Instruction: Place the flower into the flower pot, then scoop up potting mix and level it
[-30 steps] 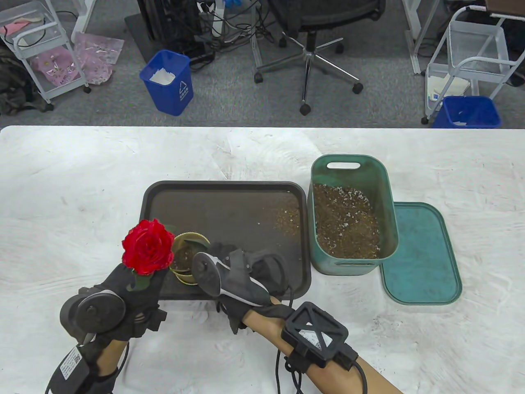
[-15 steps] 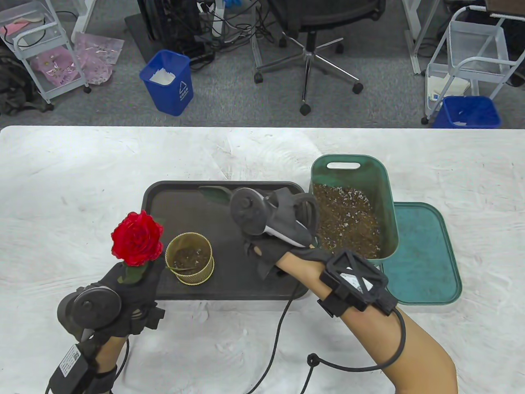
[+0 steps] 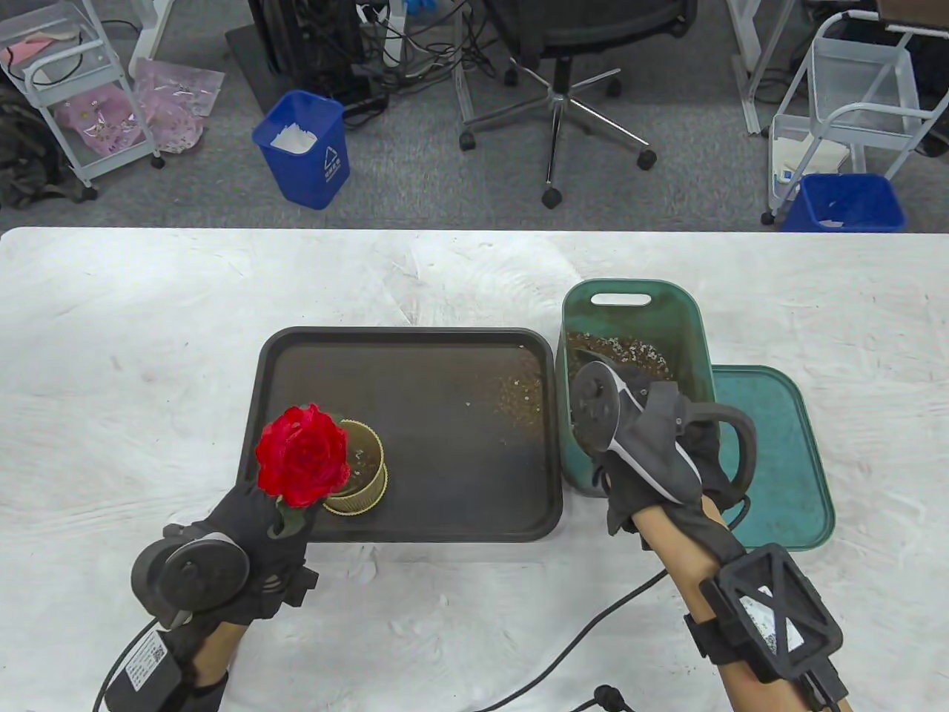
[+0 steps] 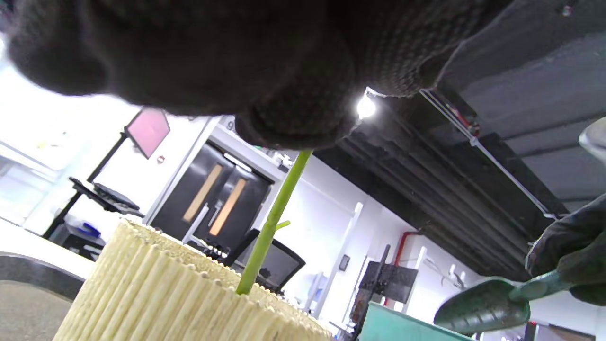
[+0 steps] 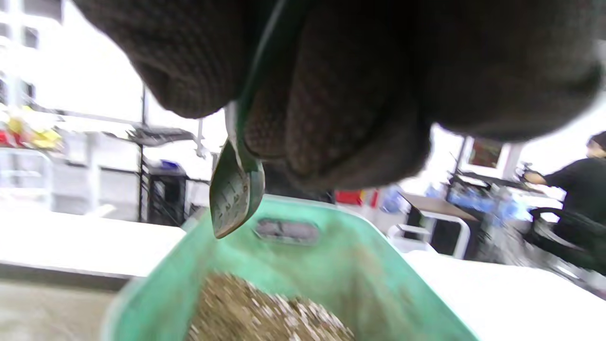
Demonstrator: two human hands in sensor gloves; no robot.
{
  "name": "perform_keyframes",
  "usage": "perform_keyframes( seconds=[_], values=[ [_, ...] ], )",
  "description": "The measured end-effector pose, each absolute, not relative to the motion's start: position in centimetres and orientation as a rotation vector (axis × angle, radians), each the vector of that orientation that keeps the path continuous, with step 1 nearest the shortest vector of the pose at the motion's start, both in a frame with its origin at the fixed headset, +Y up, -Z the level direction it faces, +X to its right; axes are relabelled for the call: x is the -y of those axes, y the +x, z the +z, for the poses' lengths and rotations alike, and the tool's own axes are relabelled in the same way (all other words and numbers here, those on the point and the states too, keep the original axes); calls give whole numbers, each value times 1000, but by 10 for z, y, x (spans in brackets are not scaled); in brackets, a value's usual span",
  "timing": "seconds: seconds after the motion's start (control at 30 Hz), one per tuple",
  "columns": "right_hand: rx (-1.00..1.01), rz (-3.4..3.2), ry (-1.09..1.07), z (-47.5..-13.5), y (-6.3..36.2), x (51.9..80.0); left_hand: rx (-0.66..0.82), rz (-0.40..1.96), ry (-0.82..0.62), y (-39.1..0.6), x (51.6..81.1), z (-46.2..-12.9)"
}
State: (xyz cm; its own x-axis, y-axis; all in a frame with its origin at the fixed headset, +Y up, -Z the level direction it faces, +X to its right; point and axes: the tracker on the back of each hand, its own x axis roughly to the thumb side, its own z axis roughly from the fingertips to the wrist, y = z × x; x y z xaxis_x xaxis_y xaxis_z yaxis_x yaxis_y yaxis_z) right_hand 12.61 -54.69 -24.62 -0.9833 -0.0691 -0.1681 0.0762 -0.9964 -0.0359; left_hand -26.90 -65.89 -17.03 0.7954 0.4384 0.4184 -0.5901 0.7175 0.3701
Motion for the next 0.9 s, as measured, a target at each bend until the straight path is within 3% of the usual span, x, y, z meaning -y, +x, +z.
perform_keyframes(
  seconds=[0.27, 0.67, 0.9],
  values=[
    [291, -2997, 517, -281, 144, 568, 314, 560, 517, -273, 658, -172],
    [442, -2810, 835, -327, 163, 615, 307, 575, 511, -275, 658, -173],
    [511, -2971, 881, -343, 179, 633, 299, 567, 515, -276, 658, -173]
  ],
)
